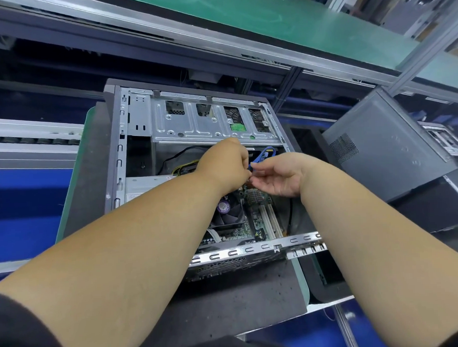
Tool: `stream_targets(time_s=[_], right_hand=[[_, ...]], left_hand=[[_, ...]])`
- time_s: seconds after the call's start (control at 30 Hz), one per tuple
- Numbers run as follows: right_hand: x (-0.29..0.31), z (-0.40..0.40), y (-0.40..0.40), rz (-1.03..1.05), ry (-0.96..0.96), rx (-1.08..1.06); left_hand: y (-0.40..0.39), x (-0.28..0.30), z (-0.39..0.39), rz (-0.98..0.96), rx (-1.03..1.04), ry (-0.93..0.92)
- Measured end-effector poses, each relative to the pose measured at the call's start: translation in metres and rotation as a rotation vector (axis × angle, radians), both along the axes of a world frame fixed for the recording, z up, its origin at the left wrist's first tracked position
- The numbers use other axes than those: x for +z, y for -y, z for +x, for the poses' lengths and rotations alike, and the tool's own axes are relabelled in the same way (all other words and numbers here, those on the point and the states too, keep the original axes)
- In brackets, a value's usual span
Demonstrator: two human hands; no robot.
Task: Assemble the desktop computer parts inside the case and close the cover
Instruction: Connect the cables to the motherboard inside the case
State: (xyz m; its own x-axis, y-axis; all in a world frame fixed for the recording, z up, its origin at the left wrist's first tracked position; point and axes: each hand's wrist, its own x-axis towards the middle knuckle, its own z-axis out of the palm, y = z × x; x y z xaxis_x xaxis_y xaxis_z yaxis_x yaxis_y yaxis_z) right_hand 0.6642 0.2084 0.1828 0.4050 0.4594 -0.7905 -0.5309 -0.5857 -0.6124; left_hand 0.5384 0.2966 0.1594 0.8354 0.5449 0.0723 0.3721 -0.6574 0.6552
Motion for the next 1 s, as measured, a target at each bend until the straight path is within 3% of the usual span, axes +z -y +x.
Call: stream_targets(time_s=[0.4,0.6,0.83,1.0], right_hand=[[0.007,0.002,0.000,-0.067,-0.034,0.080],[0.020,0.006,-0.001,-0.085,0.065,0.151],[0.018,-0.004,-0.008,-0.140,0.195,0.158],[0.011,-0.014,-0.010,-0.147,0.257,0.145]], left_hand=[[0.000,0.002,-0.002,0.008,-0.001,0.059],[0.000,0.001,-0.001,0.001,0.000,0.111],[0.000,0.000,-0.002,0.034,0.051,0.015],[-0.001,0.001,-0.003,-0.045,0.095,-0.061]])
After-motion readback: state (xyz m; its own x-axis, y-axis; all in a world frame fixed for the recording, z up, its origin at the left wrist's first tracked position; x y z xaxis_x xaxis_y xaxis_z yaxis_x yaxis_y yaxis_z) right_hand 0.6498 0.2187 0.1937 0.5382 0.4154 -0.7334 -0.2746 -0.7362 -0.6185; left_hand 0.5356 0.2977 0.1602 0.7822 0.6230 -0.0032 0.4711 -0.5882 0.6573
